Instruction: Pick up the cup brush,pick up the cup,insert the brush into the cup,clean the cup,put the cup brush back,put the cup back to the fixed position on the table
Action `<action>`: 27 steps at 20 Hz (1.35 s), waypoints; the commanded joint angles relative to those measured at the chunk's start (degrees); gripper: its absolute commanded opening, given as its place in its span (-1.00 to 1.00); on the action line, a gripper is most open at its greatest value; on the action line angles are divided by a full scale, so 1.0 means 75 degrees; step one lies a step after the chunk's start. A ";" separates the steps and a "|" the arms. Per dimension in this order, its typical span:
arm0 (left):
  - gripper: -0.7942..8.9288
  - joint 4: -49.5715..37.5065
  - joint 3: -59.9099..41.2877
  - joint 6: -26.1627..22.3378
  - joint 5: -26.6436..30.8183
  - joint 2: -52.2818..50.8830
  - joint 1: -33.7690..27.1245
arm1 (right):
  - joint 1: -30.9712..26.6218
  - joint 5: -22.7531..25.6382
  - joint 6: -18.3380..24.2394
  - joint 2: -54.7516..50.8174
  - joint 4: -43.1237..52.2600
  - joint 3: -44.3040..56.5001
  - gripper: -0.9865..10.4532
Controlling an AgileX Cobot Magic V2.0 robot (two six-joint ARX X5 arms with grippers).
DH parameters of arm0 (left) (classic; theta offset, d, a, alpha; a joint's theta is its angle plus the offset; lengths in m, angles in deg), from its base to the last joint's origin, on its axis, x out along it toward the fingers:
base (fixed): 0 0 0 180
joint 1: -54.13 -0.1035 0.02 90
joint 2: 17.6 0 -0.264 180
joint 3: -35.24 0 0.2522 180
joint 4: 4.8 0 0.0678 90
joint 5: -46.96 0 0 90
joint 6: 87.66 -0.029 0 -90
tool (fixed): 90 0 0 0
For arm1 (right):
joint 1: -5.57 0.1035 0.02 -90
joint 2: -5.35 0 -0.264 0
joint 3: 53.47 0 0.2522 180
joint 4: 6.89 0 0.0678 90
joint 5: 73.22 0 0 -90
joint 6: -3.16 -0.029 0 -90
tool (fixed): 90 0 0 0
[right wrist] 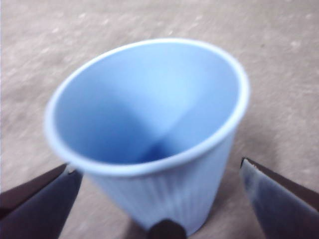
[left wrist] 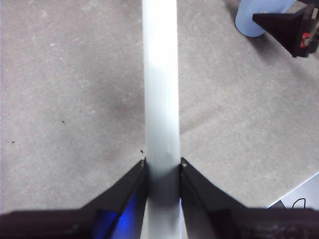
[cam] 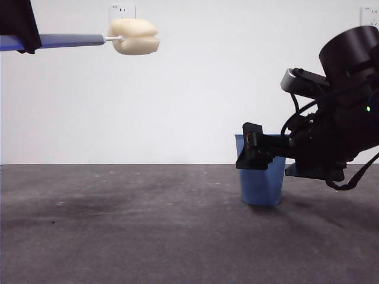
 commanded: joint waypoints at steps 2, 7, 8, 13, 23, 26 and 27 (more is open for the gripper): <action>-0.85 -0.0012 -0.0023 -0.0006 -0.0009 -0.0017 0.0000 | -0.0015 -0.0017 0.0050 0.0399 0.0219 -0.0178 0.10; -0.85 -0.0015 -0.0023 -0.0009 -0.0006 -0.0017 0.0000 | -0.0012 -0.0207 0.0210 0.0495 0.0577 -0.0242 -0.67; -0.85 0.0000 -0.0023 -0.0015 -0.0006 -0.0017 0.0000 | -0.0009 -0.0210 0.0210 0.0493 0.0600 -0.0242 -0.83; -0.85 0.0073 -0.0023 -0.0583 0.0006 -0.0006 -0.0003 | 0.0175 -0.0216 0.0224 -0.0160 -0.0449 -0.0242 -0.86; -0.85 0.0708 -0.0023 -0.3238 -0.0207 0.0784 0.0108 | 0.1355 0.2183 0.3622 -0.2841 -0.7746 -0.1684 -0.86; -0.85 0.0778 -0.0023 -0.3526 -0.0624 0.0924 0.0443 | 0.1749 0.3174 0.4998 -0.2841 -0.8947 -0.2279 -0.86; -0.85 0.0801 -0.0023 -0.3529 -0.0664 0.0953 0.0606 | 0.1868 0.3494 0.5447 -0.2841 -0.9113 -0.2390 -0.86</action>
